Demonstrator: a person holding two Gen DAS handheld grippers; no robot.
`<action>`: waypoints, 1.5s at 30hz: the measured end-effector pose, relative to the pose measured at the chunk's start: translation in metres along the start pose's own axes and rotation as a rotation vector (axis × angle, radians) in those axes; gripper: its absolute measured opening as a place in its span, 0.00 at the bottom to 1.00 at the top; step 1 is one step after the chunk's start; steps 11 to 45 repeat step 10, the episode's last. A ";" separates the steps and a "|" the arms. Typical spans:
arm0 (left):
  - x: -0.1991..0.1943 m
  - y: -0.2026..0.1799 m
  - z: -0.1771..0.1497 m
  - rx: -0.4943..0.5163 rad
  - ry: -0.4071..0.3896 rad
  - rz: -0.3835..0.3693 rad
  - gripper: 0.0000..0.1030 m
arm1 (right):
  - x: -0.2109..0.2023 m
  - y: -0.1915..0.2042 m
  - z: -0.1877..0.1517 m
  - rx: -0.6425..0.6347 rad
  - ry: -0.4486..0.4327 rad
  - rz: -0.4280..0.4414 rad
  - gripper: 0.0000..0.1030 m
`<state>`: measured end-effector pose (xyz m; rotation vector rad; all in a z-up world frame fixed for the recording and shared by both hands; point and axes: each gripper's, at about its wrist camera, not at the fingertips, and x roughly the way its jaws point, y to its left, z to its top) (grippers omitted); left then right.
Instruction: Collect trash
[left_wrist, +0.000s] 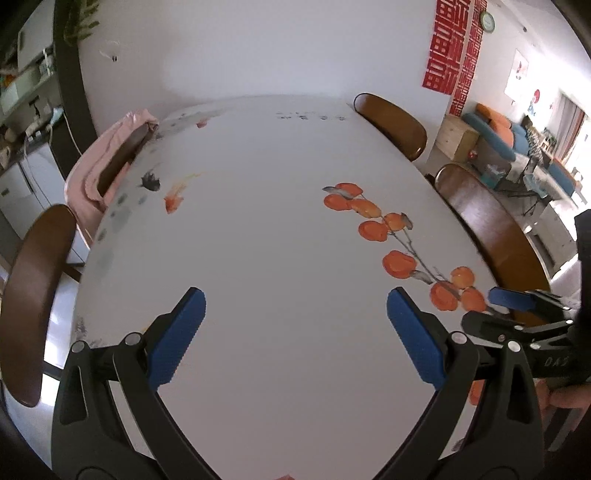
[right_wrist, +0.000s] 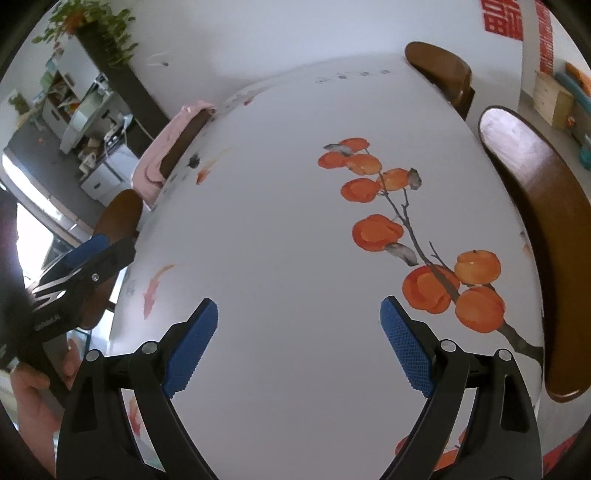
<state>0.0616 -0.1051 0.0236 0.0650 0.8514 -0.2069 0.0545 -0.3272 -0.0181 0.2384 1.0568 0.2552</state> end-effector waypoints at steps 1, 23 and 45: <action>0.001 -0.002 0.000 0.012 0.007 0.011 0.93 | 0.001 -0.001 -0.001 0.007 0.005 0.004 0.86; 0.017 -0.008 0.002 0.029 0.075 0.071 0.93 | 0.001 -0.004 0.001 0.013 -0.001 -0.010 0.86; 0.017 -0.008 0.002 0.029 0.075 0.071 0.93 | 0.001 -0.004 0.001 0.013 -0.001 -0.010 0.86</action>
